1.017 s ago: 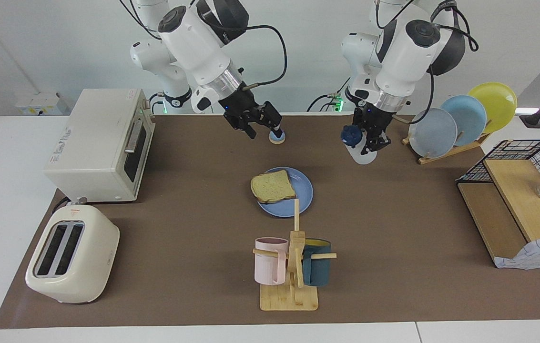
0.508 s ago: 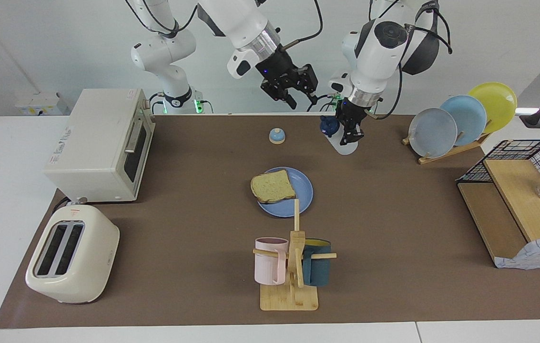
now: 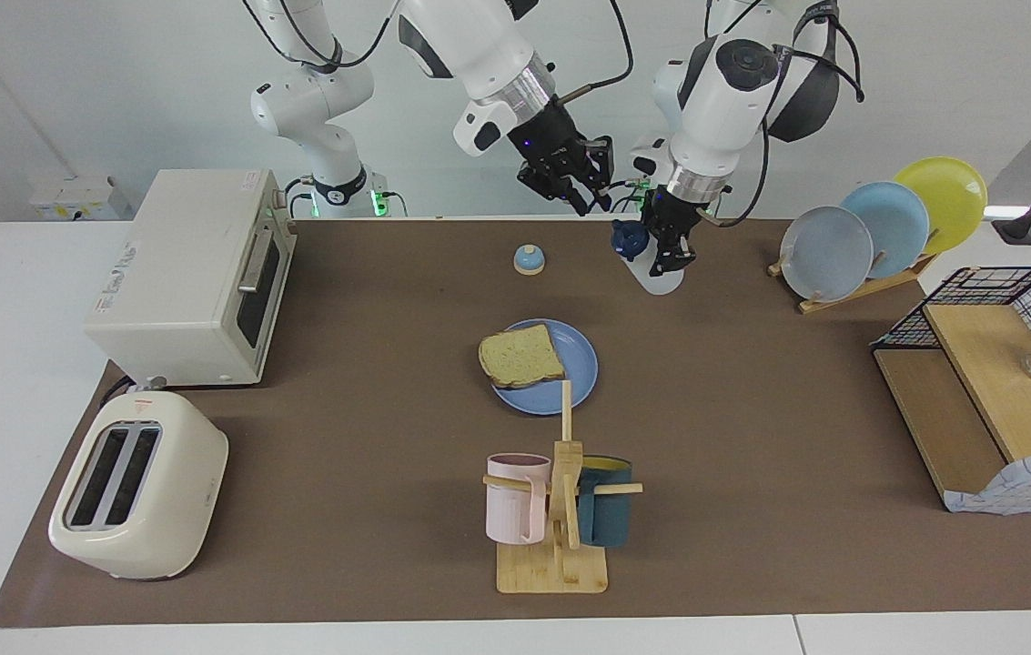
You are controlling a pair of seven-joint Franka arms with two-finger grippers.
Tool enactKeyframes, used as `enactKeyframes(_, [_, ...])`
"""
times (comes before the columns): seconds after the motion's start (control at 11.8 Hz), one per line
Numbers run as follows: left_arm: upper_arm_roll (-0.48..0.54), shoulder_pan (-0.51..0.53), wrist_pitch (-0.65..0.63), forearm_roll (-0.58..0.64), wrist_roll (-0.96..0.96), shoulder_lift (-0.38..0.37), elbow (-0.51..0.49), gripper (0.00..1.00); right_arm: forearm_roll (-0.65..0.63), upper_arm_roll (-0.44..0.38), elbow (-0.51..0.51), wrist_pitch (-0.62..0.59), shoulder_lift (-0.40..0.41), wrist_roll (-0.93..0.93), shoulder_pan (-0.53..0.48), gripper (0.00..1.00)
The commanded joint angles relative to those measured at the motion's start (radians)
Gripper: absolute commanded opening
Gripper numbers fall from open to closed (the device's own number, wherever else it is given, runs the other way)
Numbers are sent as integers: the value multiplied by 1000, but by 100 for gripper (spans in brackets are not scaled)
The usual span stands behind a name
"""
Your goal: Put bread on plate and add seasoning
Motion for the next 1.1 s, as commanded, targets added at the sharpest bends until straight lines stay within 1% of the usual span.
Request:
enactKeyframes(0.0, [5,-22,6,-15,-6,-37,-34,0,-21,2,-8,53,28,16,22,37])
enactKeyframes(0.34, [4,-36,7,-15,-26,-37,-33,0,-22,2,-11,46,30,14,28,30])
enactKeyframes(0.51, [4,-36,9,-15,-29,-37,-34,0,-22,2,-11,46,30,14,32,19])
enactKeyframes(0.68, [4,-36,9,-15,-36,-37,-34,0,-24,2,-20,46,26,11,33,0])
enactKeyframes(1.02, [4,-36,12,-15,-37,-37,-33,0,-12,1,-11,47,31,25,18,0])
